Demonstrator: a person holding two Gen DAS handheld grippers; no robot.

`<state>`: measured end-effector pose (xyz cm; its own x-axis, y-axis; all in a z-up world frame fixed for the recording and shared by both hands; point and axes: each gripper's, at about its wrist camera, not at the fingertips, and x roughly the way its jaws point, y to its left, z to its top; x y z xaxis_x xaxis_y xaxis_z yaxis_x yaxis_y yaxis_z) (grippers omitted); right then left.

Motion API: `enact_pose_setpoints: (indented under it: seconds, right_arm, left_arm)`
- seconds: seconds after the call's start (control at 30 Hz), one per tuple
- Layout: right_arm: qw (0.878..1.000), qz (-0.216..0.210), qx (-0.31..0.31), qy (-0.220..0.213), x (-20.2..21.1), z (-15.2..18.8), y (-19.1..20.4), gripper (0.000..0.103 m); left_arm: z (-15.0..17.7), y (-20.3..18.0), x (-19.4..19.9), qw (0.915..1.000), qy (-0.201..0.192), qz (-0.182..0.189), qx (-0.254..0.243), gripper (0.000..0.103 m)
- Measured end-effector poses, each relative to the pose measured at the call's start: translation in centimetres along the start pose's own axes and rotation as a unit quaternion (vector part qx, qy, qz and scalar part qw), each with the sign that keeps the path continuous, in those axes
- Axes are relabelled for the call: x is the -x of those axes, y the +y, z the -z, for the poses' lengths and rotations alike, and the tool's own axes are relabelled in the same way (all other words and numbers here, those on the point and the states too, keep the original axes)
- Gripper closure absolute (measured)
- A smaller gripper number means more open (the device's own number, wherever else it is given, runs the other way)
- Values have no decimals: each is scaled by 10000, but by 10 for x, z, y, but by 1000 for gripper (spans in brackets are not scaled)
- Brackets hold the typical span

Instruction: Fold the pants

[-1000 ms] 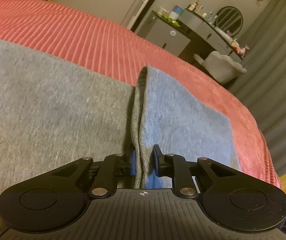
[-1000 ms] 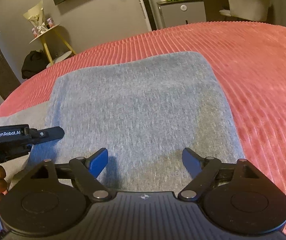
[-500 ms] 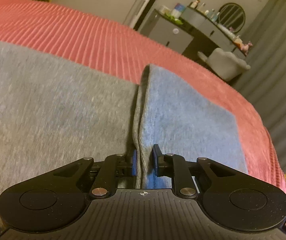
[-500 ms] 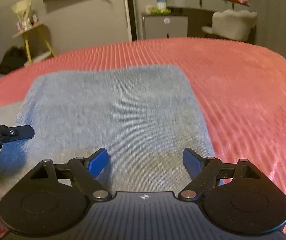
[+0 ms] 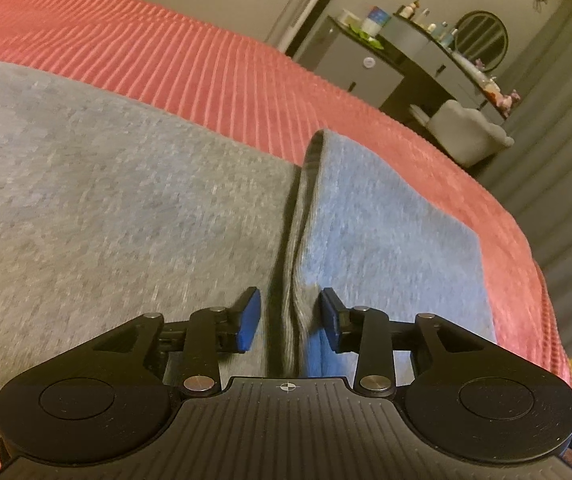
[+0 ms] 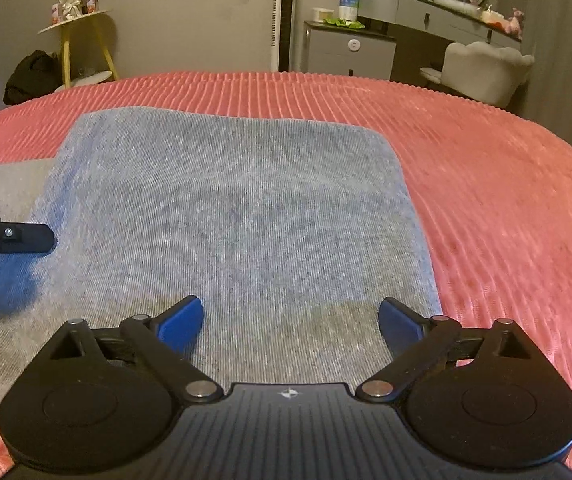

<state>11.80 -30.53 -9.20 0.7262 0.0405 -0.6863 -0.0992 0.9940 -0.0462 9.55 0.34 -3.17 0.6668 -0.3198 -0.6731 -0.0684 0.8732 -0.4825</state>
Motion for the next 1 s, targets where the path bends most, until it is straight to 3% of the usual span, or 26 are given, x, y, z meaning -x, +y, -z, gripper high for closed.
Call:
enact_pose_setpoints:
  seconds: [0.2,0.33,0.47,0.57,0.7,0.77,0.83,0.9,1.0]
  right_arm:
    - [10000,-11,-9,2,2,1,1,6]
    - [10000,-15,-1,10,3,0,1,6]
    - [10000,-16,13,25,5,0,1,6]
    - [10000,-19,-5,29,6,0,2,6]
    - [9999,-65,-78,-16,10,0,0,6]
    - [9996,-141,-224,-132,17,-1,-5,12]
    - [9978,-217,-486,-393,27,-1,-13,38]
    - [9954,-259,-781,-485,31,-1,-23,52]
    - [9907,-266,-1307,-280,24,-1,-39,55]
  left_arm:
    - [-1,15,17,9984,-89,-150,545,52]
    - [-2,37,30,9914,-129,-202,1283,46]
    - [-2,50,43,9848,-232,-269,1699,43]
    - [-1,48,44,9841,-237,-195,1751,43]
    - [0,29,45,9918,-212,-1,1263,43]
    - [-4,13,43,9959,-213,74,880,42]
    - [-10,-3,39,9984,-236,124,499,42]
    - [-18,-12,29,9991,-217,170,316,41]
    - [-35,-19,6,9992,-185,110,325,34]
